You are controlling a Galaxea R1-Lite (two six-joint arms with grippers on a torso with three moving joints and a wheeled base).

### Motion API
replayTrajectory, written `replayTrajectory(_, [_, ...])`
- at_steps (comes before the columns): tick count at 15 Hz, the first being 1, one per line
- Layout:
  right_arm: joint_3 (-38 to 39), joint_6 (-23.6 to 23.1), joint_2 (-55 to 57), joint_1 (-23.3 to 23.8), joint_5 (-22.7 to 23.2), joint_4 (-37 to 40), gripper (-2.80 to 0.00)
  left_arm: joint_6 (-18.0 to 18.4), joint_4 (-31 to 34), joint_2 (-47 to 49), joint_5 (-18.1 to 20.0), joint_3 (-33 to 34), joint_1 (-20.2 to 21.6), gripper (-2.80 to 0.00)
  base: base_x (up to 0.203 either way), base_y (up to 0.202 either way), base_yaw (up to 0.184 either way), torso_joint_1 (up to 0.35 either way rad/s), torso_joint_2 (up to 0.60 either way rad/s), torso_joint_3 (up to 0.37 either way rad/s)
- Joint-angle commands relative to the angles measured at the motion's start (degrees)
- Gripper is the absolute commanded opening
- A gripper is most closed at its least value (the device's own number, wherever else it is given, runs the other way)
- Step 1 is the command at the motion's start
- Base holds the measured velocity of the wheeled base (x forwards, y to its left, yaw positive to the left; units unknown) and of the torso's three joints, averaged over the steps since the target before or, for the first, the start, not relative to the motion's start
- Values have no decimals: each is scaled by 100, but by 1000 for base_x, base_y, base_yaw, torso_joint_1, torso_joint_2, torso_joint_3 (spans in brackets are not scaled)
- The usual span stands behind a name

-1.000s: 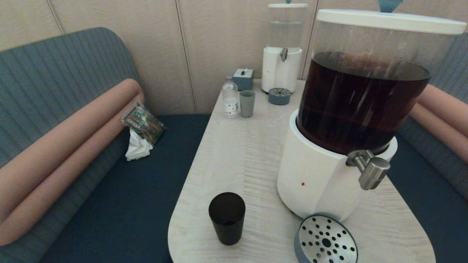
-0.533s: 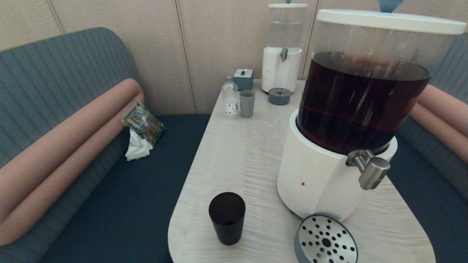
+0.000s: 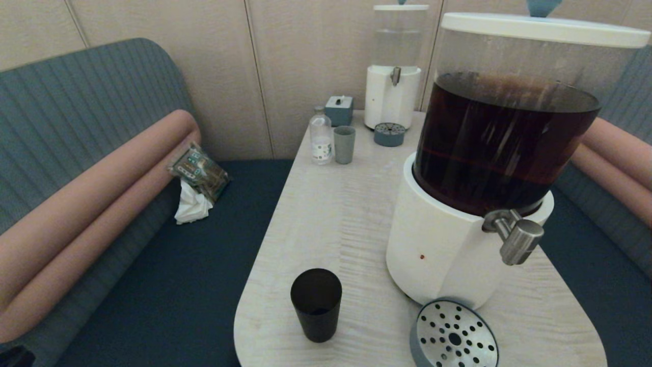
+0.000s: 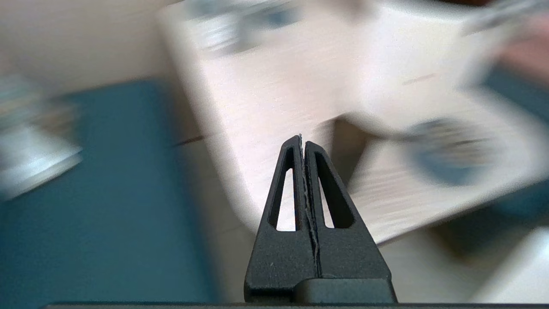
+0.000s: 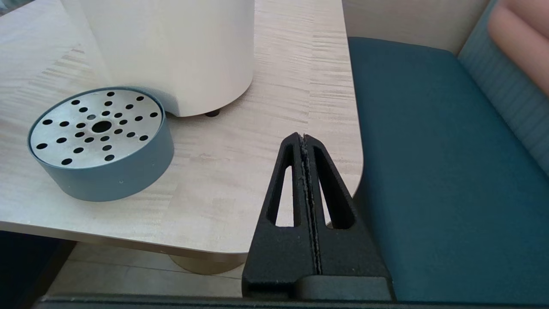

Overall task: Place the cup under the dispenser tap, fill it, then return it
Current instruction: Pick up the cup

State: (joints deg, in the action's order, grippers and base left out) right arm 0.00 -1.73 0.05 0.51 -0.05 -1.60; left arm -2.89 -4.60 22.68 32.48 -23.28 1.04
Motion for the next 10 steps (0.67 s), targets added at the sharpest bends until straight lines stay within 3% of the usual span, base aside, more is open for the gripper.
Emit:
replayTrajectory(1, [44,-3,4,2,11,-7,-280,-294,-435,495,548,56,2,-280,0,0,0,0,0,0])
replayTrajectory(7, [35,-135,4,-7,31,-6,-280,-261,-1772,1223,582,830,2,-280,0,0,0,0,0,0])
replayTrajectory(10, [36,-135,4,-5,31,-7,-280,-116,-2056,1527,591,1055,2,-280,0,0,0,0,0,0])
